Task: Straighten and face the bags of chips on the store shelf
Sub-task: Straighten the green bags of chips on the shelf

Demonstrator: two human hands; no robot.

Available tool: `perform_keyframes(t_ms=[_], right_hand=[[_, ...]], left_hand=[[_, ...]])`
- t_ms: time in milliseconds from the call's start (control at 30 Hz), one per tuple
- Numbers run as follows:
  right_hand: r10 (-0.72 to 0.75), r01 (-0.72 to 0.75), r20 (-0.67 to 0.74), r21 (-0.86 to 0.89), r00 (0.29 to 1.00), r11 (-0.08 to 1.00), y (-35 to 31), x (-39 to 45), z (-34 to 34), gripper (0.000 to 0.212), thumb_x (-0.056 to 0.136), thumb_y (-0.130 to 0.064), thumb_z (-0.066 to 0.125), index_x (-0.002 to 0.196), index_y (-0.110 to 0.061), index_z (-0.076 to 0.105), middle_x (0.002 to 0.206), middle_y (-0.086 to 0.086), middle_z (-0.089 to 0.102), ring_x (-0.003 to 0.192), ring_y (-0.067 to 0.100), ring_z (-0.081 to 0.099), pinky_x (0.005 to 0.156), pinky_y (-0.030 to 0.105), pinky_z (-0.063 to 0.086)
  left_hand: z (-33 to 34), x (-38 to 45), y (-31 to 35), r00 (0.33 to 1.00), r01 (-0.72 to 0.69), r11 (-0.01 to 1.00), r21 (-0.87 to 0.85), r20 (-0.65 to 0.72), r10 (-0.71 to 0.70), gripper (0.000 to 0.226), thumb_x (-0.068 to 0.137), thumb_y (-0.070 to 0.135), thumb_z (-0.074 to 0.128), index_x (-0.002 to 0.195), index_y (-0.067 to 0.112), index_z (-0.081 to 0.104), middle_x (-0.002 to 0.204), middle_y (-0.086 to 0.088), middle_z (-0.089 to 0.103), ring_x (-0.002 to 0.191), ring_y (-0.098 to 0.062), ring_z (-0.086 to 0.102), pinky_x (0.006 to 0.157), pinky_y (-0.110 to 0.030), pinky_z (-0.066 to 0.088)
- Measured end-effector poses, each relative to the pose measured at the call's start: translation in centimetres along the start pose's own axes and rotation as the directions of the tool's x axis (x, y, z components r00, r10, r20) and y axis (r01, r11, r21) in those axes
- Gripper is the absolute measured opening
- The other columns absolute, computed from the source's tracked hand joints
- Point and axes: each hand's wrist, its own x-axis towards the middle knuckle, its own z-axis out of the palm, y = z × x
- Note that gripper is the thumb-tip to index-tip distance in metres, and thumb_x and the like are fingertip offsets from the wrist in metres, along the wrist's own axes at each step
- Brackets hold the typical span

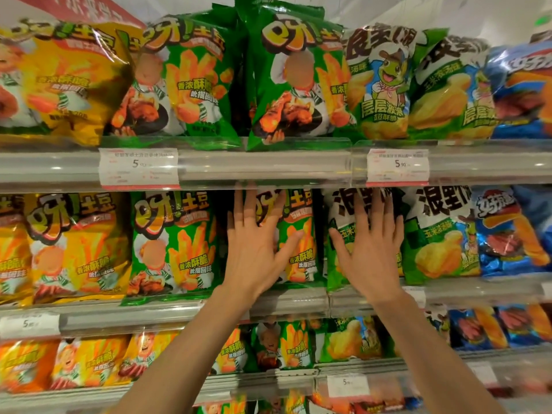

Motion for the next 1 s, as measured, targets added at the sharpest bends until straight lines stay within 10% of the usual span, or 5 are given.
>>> perform_keyframes(t_ms=[500, 767, 1000], right_hand=[[0.039, -0.060, 0.106, 0.205, 0.994, 0.977, 1.4, 0.2, -0.2, 0.080, 0.097, -0.064, 0.038, 0.159, -0.020, 0.013, 0.168, 0.008, 0.001, 0.154, 0.024, -0.004, 0.123, 0.048, -0.002], [0.274, -0.323, 0.176, 0.601, 0.946, 0.731, -3.6, -6.0, -4.2, 0.051, 0.096, -0.032, 0.062, 0.142, -0.020, 0.044, 0.121, -0.004, 0.059, 0.107, 0.010, 0.059, 0.090, 0.035, 0.054], [0.336, -0.480, 0.343, 0.622, 0.877, 0.618, -9.1, -14.2, -3.5, 0.021, 0.097, -0.028, 0.058, 0.118, -0.029, 0.056, 0.094, -0.011, 0.067, 0.077, 0.002, 0.066, 0.065, 0.018, 0.052]], left_hand=[[0.1, 0.1, 0.0, 1.000, -0.013, 0.991, -0.133, 0.027, 0.016, 0.073, 0.096, 0.068, 0.042, 0.158, 0.042, 0.015, 0.170, -0.004, -0.005, 0.154, -0.018, -0.018, 0.123, -0.053, 0.006], [-5.2, -4.2, -3.9, 0.997, 0.074, 0.884, -0.462, 0.045, -0.060, 0.050, 0.099, 0.041, 0.058, 0.145, 0.030, 0.045, 0.142, 0.016, 0.049, 0.131, 0.002, 0.045, 0.106, -0.027, 0.044], [-10.1, -11.2, -9.4, 0.941, 0.339, 0.689, -0.641, 0.219, -0.258, 0.022, 0.099, 0.035, 0.061, 0.118, 0.045, 0.058, 0.104, 0.016, 0.071, 0.098, -0.006, 0.067, 0.079, -0.023, 0.055]])
